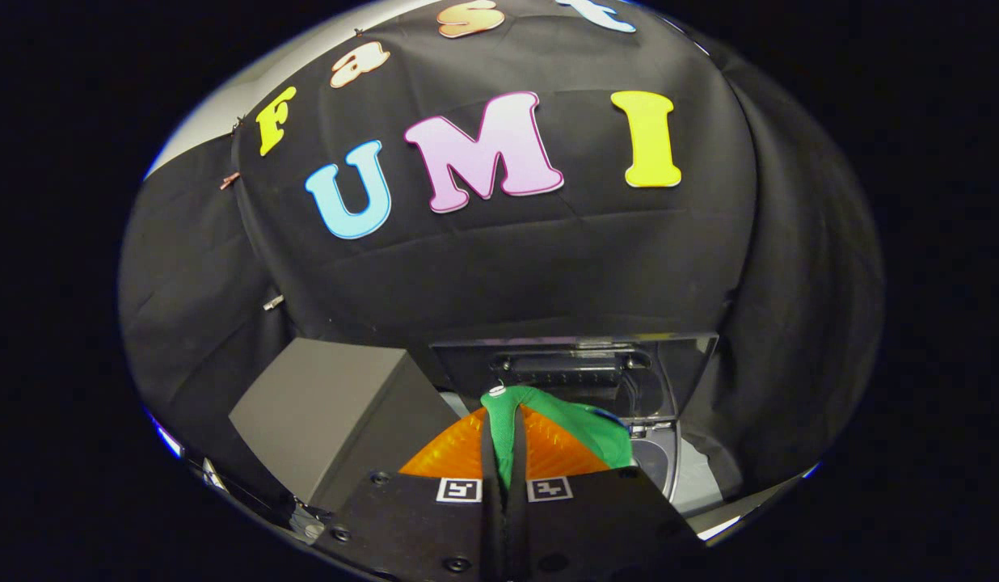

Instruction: Put the clothes into the washing machine and then close the washing machine lid.

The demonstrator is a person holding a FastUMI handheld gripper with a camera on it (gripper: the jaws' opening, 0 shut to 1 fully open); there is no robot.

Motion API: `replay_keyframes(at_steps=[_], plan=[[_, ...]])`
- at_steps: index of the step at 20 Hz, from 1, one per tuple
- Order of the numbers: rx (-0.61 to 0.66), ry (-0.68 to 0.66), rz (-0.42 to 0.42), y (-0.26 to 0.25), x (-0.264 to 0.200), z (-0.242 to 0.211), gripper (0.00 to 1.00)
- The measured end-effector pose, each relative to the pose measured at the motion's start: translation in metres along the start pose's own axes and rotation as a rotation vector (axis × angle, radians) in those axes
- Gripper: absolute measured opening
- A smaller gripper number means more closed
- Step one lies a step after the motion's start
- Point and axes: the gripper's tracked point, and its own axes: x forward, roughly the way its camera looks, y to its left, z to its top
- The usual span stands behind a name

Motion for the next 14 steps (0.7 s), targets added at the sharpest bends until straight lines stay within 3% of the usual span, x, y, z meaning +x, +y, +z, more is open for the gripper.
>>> replay_keyframes(at_steps=[7,14], plan=[[0.034,0.056,0.073,-0.03,0.035,-0.021,0.06],[-0.028,0.116,0.116,-0.03,0.074,-0.058,0.06]])
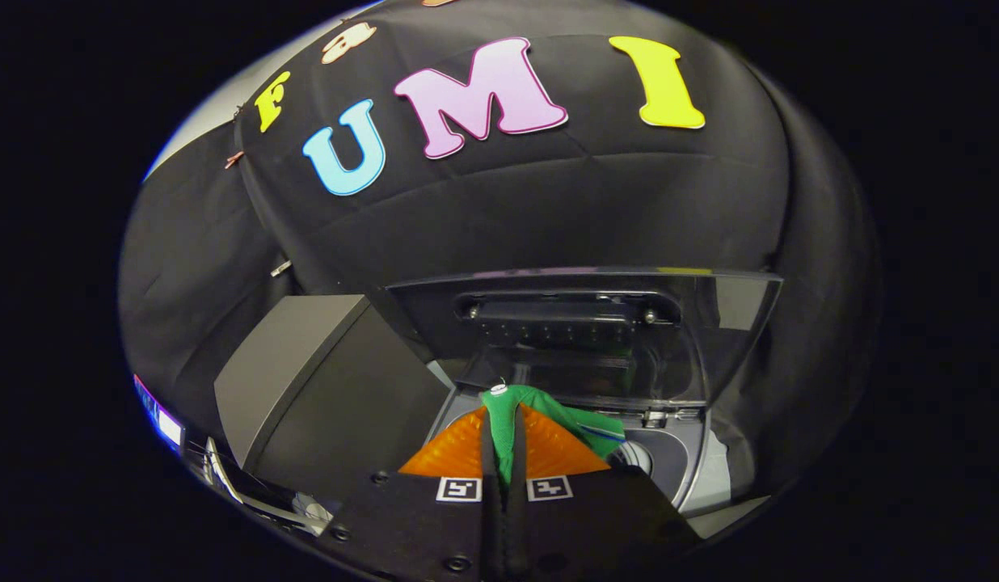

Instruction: Put the clothes into the washing machine and then close the washing machine lid.

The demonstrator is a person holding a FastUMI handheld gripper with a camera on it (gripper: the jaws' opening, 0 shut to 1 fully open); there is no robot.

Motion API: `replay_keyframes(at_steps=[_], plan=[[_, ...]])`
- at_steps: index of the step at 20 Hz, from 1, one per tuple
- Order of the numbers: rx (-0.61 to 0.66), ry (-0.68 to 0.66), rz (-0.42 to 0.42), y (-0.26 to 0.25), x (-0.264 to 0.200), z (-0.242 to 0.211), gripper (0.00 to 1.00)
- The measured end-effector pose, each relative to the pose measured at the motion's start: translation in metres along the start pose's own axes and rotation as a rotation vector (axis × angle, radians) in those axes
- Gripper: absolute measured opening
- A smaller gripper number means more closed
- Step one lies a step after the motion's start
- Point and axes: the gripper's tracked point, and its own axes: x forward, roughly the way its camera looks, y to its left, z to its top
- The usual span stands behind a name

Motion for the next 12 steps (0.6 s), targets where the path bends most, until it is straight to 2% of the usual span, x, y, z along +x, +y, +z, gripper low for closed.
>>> replay_keyframes(at_steps=[4,7,12], plan=[[-0.026,0.034,-0.056,-0.013,0.019,-0.031,0.06],[-0.052,0.063,-0.143,-0.034,0.032,-0.057,0.06],[-0.005,0.126,-0.208,-0.05,0.047,-0.095,0.06]])
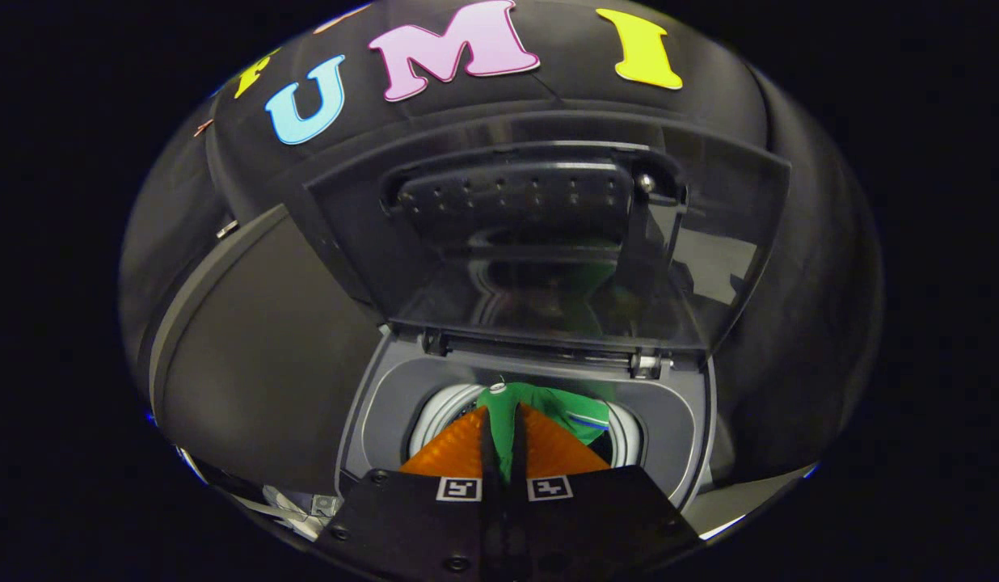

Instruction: Put the clothes into the washing machine and then close the washing machine lid.

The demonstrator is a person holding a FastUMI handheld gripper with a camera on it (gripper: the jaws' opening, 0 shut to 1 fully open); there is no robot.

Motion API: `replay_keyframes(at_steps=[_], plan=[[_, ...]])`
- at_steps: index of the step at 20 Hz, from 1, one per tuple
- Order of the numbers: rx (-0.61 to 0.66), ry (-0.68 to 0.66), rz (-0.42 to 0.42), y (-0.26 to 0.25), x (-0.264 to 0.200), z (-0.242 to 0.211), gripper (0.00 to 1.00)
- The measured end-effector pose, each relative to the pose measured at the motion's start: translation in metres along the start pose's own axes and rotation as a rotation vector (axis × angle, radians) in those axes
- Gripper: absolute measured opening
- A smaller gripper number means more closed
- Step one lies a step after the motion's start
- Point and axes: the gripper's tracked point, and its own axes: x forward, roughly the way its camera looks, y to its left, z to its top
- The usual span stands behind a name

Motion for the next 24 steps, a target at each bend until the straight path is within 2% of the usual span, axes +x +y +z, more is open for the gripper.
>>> replay_keyframes(at_steps=[14,16,17,18,21,24], plan=[[0.058,0.095,-0.102,-0.013,0.033,-0.046,0.07],[0.069,0.087,-0.13,-0.018,0.037,-0.047,0.12],[0.094,0.079,-0.123,-0.015,0.038,-0.045,0.17],[0.14,0.055,-0.094,-0.007,0.039,-0.037,0.37],[0.162,-0.024,-0.11,-0.007,0.035,-0.014,0.99],[0.162,-0.03,-0.163,-0.018,0.041,-0.019,1.0]])
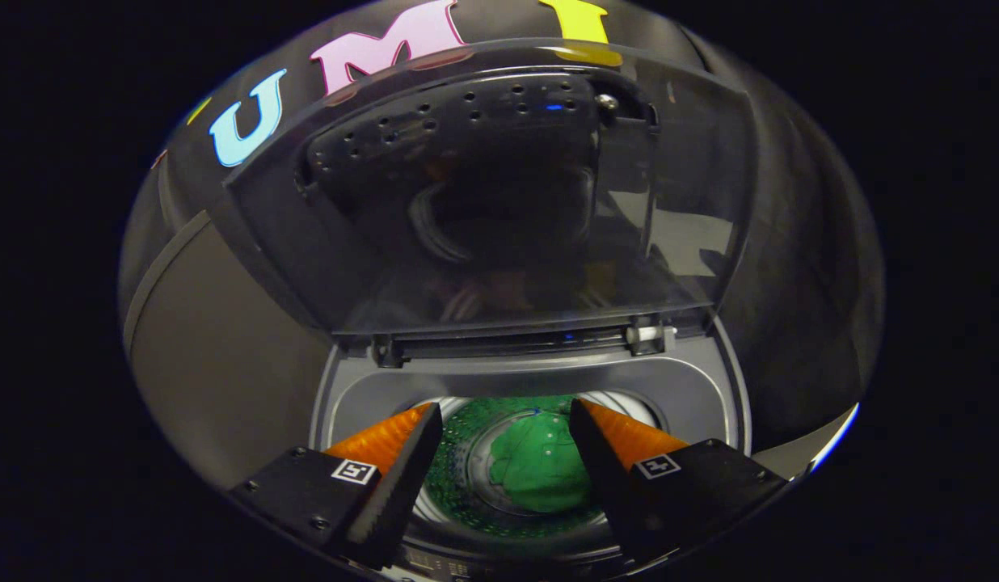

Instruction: Put the clothes into the washing machine and then close the washing machine lid.

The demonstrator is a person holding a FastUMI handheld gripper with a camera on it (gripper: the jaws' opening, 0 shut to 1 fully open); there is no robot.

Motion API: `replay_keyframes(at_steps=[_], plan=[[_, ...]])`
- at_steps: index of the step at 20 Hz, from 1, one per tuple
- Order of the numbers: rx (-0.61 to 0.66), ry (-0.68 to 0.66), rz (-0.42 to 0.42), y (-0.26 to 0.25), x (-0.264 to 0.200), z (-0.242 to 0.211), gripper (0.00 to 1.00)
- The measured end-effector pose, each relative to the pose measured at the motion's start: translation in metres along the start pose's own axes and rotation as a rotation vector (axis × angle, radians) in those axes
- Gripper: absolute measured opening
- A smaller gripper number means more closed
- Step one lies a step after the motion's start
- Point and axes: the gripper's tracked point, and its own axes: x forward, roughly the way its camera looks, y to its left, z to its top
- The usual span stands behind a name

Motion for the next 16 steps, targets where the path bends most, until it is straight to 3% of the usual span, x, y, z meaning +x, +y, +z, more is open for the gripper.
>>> replay_keyframes(at_steps=[3,7,12,16], plan=[[0.035,-0.007,0.017,0.003,-0.004,-0.006,0.99],[-0.025,-0.049,0.003,-0.005,-0.015,0.002,0.99],[-0.072,-0.144,0.015,0.002,-0.043,0.034,0.99],[-0.068,-0.279,0.049,0.014,-0.08,0.084,0.99]])
